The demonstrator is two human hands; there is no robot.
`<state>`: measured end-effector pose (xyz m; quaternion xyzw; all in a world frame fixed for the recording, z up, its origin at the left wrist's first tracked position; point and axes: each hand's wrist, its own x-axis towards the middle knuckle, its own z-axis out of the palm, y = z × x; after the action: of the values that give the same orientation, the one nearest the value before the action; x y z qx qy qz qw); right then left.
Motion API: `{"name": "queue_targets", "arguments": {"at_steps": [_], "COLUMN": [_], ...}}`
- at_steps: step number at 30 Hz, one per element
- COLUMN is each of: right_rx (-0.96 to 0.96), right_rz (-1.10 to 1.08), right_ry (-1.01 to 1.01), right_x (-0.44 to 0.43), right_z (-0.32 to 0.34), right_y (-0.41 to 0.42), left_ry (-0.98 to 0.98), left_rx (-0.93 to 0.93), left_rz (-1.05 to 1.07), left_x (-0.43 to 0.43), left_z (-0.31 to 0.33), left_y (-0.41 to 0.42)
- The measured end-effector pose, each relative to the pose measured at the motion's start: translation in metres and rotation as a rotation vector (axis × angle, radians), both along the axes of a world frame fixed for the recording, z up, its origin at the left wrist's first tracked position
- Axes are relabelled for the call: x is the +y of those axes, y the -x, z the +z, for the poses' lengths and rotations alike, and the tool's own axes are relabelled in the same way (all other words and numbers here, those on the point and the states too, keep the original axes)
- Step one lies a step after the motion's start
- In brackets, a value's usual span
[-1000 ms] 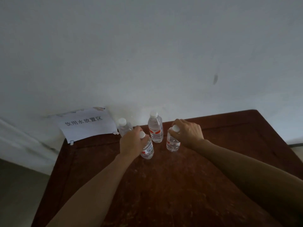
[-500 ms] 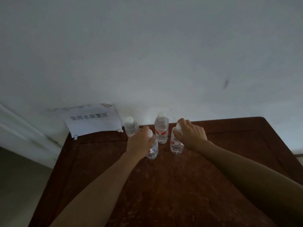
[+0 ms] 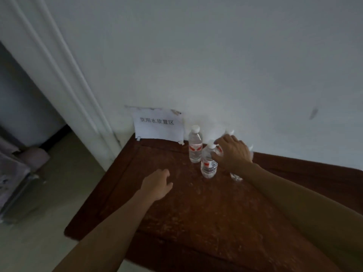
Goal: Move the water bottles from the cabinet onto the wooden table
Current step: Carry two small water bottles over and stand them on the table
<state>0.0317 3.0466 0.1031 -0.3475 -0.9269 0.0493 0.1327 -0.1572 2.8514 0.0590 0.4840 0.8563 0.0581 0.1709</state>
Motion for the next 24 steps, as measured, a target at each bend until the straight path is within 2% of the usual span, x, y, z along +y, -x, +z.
{"name": "queue_targets", "arguments": {"at_steps": [6,9,13,21,24], "right_rx": [-0.114,-0.138,-0.135,-0.159,-0.191], "right_rz": [0.274,0.384,0.534,0.955,1.090], "right_ry": [0.059,0.082,0.112,0.115,0.076], "right_x": [-0.115,-0.190,-0.303,-0.562,-0.641], "right_z": [0.006,0.005,-0.003,-0.010,-0.013], "right_y": [0.069,0.107,0.156,0.273,0.311], "left_ry": [-0.068,-0.085,-0.016,0.051,0.045], "left_rx": [0.026,0.052,0.074,0.096,0.072], "left_rz": [0.147,0.245,0.400,0.846,0.988], "left_x": [-0.129,-0.222,-0.354,-0.626,-0.701], "left_z": [0.020,0.029,0.036,0.047,0.037], "left_y": [0.031,0.047,0.061,0.074,0.072]}}
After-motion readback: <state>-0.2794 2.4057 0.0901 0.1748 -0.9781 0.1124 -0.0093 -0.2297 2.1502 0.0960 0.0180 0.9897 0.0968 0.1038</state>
